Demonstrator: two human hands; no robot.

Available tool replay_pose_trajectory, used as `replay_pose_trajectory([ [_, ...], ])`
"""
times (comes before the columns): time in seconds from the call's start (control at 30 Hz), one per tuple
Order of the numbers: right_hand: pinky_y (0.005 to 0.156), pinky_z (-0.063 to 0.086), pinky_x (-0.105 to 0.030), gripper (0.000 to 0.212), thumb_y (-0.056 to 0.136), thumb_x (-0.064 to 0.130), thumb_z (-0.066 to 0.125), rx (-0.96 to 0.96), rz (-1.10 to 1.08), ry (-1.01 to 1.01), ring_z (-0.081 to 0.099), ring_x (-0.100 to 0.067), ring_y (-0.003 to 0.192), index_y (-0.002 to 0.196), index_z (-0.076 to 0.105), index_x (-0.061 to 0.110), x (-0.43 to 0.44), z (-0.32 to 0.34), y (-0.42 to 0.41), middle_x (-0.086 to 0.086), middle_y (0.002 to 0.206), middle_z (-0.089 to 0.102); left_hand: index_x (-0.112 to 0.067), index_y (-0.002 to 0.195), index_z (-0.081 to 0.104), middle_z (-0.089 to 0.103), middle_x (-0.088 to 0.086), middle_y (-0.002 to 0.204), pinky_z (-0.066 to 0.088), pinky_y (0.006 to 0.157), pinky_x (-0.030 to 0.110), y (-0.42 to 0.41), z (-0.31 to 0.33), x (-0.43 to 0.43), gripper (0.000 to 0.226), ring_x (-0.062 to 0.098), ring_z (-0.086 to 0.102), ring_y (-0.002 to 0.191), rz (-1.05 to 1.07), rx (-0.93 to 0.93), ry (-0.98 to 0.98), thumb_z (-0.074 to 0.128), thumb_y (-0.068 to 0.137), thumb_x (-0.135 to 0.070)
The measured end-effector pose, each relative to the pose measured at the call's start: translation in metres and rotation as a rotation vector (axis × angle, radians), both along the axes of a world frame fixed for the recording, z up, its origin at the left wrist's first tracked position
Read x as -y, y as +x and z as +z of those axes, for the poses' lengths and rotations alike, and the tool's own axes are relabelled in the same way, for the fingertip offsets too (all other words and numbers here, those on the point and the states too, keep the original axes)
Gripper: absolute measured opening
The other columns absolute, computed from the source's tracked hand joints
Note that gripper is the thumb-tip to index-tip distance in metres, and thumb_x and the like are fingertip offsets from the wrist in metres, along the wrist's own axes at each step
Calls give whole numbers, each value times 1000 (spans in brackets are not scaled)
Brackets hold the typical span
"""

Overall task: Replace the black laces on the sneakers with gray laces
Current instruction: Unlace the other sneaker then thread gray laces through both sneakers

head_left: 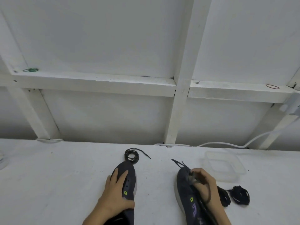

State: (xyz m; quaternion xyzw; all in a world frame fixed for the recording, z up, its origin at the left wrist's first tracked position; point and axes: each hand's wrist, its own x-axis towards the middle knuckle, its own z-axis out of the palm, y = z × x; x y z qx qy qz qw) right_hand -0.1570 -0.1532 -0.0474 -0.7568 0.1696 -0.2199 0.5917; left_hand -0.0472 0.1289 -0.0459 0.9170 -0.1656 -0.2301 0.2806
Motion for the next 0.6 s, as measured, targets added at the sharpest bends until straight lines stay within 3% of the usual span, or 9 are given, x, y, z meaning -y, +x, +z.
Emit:
replay_pose_trajectory([
  [0.1, 62, 50, -20, 17, 66, 12, 62, 19, -14, 39, 64, -10, 65, 82, 67, 7, -14, 3, 1, -10, 72, 68, -29, 154, 4, -13, 0, 161, 22, 118, 37, 1, 5, 0, 111, 28, -7, 148, 2, -25, -8, 73, 68, -26],
  [0.33, 64, 48, -13, 16, 64, 18, 63, 20, -7, 62, 62, -2, 66, 79, 68, 13, -55, -6, 10, 2, 73, 70, -26, 155, 3, -14, 1, 162, 22, 118, 41, 2, 13, -3, 106, 32, -10, 148, 46, -75, 0, 69, 74, -8],
  [0.43, 66, 50, -14, 25, 60, 26, 63, 27, -23, 82, 64, -3, 69, 80, 68, 12, -66, -10, 8, 2, 76, 70, -25, 155, 5, -11, 1, 162, 28, 116, 40, 7, 19, -14, 106, 30, -3, 149, 37, -78, 22, 69, 73, -5],
  [0.6, 71, 54, -23, 9, 75, 11, 68, 11, -82, 116, 68, -12, 75, 82, 70, 14, -70, -17, 9, 1, 80, 73, -26, 155, 6, -11, 0, 162, 32, 114, 40, 11, 29, -26, 103, 28, 1, 150, 35, -84, 54, 65, 75, 1],
])
